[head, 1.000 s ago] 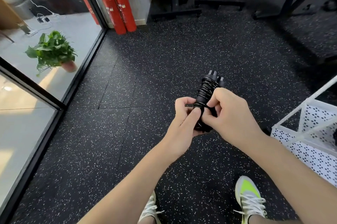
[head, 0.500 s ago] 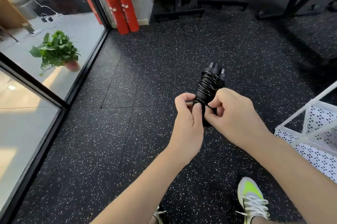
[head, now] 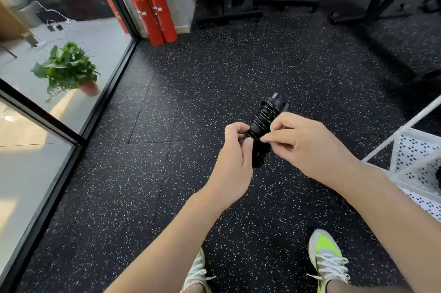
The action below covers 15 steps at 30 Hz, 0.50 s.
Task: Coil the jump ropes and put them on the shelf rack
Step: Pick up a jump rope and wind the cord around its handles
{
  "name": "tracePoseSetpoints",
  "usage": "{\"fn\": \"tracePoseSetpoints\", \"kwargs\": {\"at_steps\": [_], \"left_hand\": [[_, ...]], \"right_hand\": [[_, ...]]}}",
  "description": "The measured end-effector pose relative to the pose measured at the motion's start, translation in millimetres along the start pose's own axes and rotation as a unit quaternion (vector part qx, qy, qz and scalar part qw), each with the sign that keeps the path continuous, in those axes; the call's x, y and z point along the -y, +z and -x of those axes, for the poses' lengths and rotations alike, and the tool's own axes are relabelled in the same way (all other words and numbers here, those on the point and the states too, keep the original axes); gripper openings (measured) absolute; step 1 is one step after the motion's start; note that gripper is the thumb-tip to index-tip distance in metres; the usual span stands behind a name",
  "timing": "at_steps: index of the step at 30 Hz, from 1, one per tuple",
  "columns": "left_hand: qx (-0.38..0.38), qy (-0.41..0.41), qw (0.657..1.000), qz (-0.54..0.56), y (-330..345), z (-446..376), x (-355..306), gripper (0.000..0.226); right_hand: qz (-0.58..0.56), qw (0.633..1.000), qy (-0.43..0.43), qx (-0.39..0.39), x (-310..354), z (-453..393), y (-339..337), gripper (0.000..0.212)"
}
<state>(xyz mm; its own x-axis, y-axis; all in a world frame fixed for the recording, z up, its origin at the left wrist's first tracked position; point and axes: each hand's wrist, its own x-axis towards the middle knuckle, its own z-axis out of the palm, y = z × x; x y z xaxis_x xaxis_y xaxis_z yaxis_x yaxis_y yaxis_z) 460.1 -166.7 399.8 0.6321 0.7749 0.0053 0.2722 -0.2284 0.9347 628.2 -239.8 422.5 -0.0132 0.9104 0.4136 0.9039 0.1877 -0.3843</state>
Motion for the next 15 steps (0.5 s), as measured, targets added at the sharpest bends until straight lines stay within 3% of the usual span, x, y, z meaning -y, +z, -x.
{"fn": "tracePoseSetpoints", "kwargs": {"at_steps": [7, 15], "left_hand": [[-0.004, 0.02, 1.0, -0.008, 2.6, 2.4, -3.2, 0.025], [0.015, 0.014, 1.0, -0.004, 7.6, 2.3, 3.5, 0.021]], "right_hand": [[-0.077, 0.994, 0.071, -0.018, -4.6, -2.5, 4.1, 0.012], [-0.022, 0.99, 0.135, 0.02, 7.2, -5.4, 11.0, 0.005]]}}
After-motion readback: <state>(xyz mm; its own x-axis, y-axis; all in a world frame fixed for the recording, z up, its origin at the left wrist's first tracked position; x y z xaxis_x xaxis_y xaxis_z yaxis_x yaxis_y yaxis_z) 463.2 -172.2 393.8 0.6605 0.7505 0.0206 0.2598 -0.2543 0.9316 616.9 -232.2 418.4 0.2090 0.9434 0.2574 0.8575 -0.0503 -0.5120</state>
